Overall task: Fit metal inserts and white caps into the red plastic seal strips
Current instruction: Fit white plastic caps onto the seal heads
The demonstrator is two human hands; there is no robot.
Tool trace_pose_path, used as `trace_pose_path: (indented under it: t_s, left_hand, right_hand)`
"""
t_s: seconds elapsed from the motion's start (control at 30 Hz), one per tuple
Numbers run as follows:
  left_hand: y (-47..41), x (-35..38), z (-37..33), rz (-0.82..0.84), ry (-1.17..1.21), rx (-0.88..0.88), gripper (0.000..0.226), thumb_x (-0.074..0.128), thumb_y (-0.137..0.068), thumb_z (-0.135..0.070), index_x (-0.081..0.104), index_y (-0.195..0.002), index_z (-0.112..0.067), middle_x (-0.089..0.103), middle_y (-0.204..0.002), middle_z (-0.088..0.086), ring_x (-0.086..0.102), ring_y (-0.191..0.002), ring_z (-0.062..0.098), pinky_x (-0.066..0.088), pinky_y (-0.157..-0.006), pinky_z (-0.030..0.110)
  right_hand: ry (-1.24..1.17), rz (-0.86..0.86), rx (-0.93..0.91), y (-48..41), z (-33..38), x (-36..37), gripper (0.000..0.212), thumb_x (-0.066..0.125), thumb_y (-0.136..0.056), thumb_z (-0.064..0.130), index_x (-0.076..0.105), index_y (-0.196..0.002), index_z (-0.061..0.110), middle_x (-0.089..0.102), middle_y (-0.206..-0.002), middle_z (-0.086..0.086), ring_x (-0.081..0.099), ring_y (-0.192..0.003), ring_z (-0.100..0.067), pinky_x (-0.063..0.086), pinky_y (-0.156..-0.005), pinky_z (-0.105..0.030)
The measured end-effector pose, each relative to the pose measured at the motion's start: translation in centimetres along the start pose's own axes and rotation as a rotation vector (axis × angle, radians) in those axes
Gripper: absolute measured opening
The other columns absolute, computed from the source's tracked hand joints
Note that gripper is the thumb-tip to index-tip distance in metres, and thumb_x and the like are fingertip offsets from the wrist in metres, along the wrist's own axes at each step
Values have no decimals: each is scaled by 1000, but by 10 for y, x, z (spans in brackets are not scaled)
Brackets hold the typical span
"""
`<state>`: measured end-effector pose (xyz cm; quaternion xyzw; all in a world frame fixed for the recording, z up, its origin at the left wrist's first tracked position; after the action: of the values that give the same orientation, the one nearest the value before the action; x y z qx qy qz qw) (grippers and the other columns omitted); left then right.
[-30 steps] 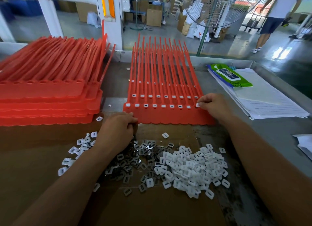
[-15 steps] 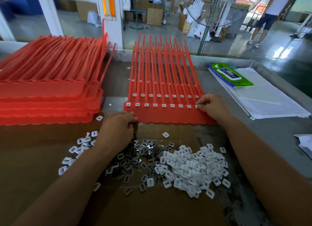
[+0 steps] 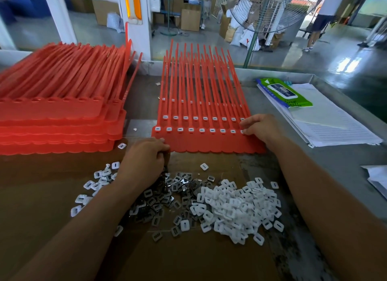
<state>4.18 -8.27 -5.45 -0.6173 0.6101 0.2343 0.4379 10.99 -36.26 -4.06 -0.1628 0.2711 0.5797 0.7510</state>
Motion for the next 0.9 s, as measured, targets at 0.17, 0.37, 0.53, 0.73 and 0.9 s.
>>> trace_pose_path:
  t_s: [0.17, 0.37, 0.53, 0.73, 0.9]
  left_hand:
    - [0, 0, 0, 0, -4, -6, 34, 48, -82, 0, 64, -111, -11, 57, -126, 3, 49, -119, 17, 28, -103, 26]
    - [0, 0, 1, 1, -5, -9, 34, 48, -83, -1, 64, -111, -12, 56, -126, 3, 48, -119, 18, 29, -104, 28]
    - [1, 1, 1, -2, -6, -1, 34, 48, -83, -1, 63, -111, -11, 56, -126, 3, 48, -120, 18, 29, -105, 30]
    - [0, 2, 3, 5, -9, 2, 34, 48, -83, -1, 63, -111, -11, 56, -126, 3, 48, -120, 18, 29, -105, 29]
    - [-3, 3, 3, 11, -20, 8, 36, 48, -82, -1, 63, -112, -12, 56, -127, 3, 47, -122, 19, 29, -107, 30]
  right_hand:
    - [19, 6, 47, -2, 2, 1, 28, 65, -75, -4, 63, -71, 25, 59, -105, 4, 47, -99, -11, 40, -87, -30]
    - [18, 0, 31, 0, 1, 2, 28, 65, -77, -1, 61, -72, 25, 59, -117, -2, 50, -111, -19, 43, -94, -34]
    - [70, 19, -74, 10, 1, 0, 18, 61, -84, 4, 63, -88, 21, 59, -112, -2, 53, -101, -16, 42, -84, -27]
    - [157, 82, -209, 49, 11, -14, 20, 59, -86, 7, 63, -105, 12, 55, -94, 5, 50, -80, 1, 38, -66, -6]
    - [243, 313, -246, 90, 9, -20, 14, 68, -79, 5, 67, -88, 17, 63, -78, 13, 54, -63, 12, 36, -59, 4]
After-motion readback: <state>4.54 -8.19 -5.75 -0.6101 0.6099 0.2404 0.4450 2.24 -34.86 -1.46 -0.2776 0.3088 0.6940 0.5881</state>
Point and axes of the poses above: each hand's wrist, its own y-axis away from the middle knuckle, its own x-axis out of the palm, z = x × y, the point moved 4 cm from there along -y, towards the middle knuckle
